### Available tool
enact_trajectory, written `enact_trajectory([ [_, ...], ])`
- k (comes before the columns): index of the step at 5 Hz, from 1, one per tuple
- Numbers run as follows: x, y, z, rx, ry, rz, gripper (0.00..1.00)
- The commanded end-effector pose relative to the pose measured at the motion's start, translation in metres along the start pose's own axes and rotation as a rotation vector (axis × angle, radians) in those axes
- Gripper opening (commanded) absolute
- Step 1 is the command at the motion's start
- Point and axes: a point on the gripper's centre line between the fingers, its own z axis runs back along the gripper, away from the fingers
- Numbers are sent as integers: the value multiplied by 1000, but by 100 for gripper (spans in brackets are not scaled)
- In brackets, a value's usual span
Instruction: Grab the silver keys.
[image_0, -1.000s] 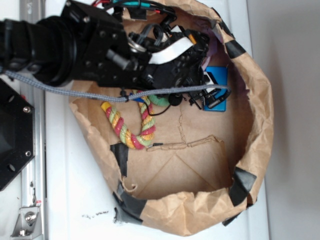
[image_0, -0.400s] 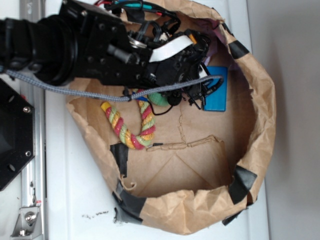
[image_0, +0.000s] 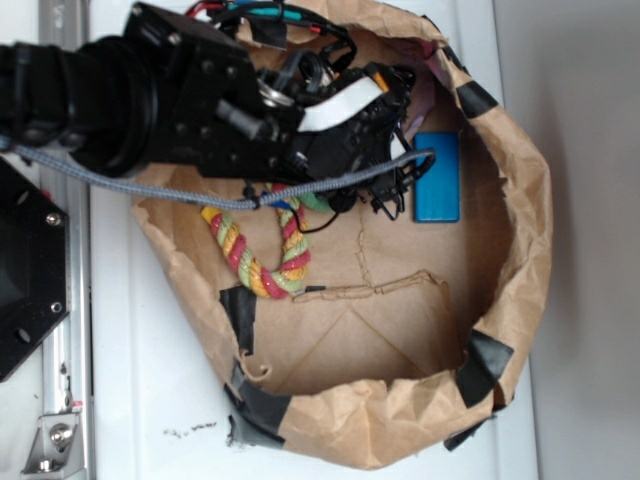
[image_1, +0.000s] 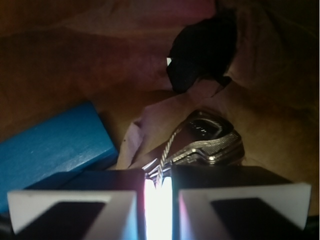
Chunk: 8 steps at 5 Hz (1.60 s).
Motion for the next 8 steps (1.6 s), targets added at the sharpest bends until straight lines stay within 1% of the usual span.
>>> enact_trajectory([
  [1, 11, -8, 8, -9, -29, 8, 0],
  [2, 14, -7, 23, -3, 4, -3, 0],
  [3, 15, -2, 81, -7, 161, -76, 0],
  [4, 27, 11, 135, -83, 273, -96, 0],
  [5, 34, 17, 153, -131, 297, -98, 0],
  [6, 26, 8, 143, -96, 283, -109, 0],
  [7, 23, -11, 134, -32, 282, -129, 0],
  [8, 7, -38, 131, -17, 253, -227, 0],
])
